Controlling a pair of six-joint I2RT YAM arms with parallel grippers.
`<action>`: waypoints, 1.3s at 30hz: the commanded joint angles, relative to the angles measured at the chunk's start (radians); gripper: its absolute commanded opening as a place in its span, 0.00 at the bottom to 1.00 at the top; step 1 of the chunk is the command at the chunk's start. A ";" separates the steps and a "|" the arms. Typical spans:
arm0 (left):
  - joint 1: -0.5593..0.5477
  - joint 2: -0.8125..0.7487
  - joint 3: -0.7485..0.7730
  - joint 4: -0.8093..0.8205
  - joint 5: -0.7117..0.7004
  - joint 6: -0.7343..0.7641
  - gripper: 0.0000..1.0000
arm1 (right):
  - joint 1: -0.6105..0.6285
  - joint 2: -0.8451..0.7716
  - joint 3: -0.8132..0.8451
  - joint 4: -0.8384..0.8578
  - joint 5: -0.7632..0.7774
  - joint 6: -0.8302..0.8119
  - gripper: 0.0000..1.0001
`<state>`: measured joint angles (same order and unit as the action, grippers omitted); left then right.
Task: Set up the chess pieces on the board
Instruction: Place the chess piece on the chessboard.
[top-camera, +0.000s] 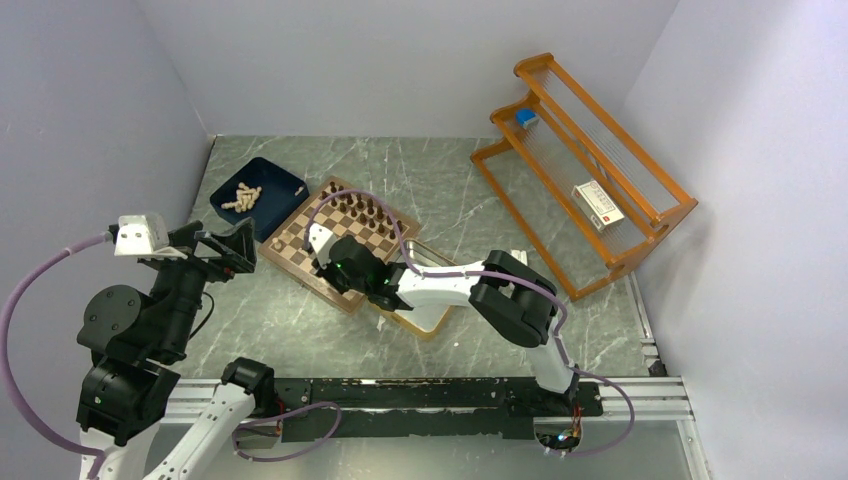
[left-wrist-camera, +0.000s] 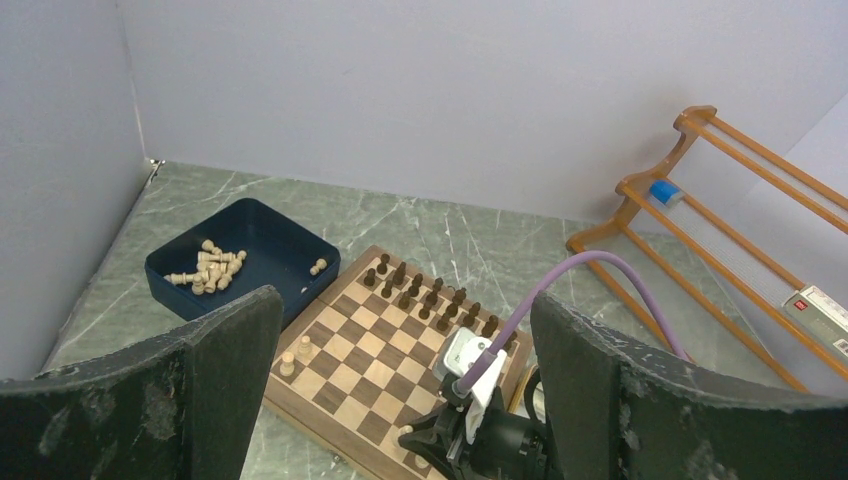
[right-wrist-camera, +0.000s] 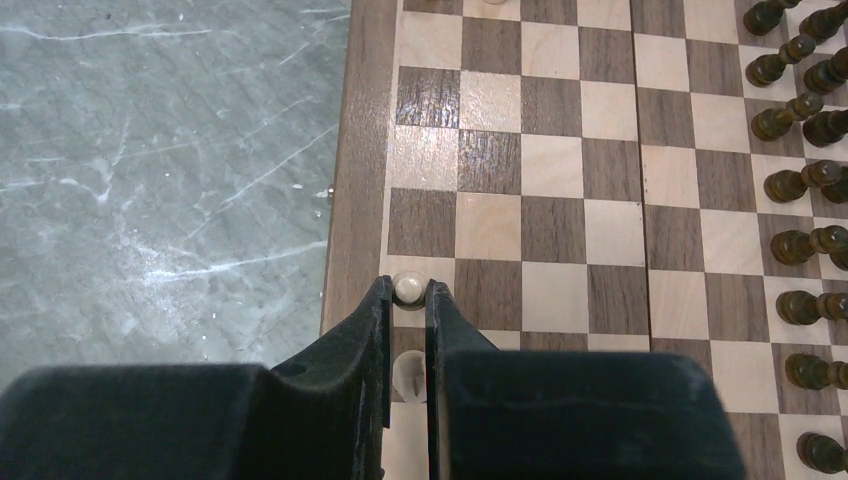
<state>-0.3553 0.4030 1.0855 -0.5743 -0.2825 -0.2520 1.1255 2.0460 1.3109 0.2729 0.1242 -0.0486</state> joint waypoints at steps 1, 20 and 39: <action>-0.005 -0.001 0.012 0.005 -0.010 -0.008 0.98 | 0.005 0.019 0.005 -0.001 0.006 0.016 0.13; -0.005 -0.001 0.013 0.008 -0.003 -0.007 0.98 | 0.005 0.043 0.026 -0.022 0.021 0.023 0.24; -0.005 0.009 -0.034 0.037 0.021 -0.006 0.98 | -0.003 -0.079 0.081 -0.063 0.000 0.046 0.61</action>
<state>-0.3553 0.4030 1.0771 -0.5686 -0.2813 -0.2516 1.1259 2.0563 1.3582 0.2192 0.1242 -0.0227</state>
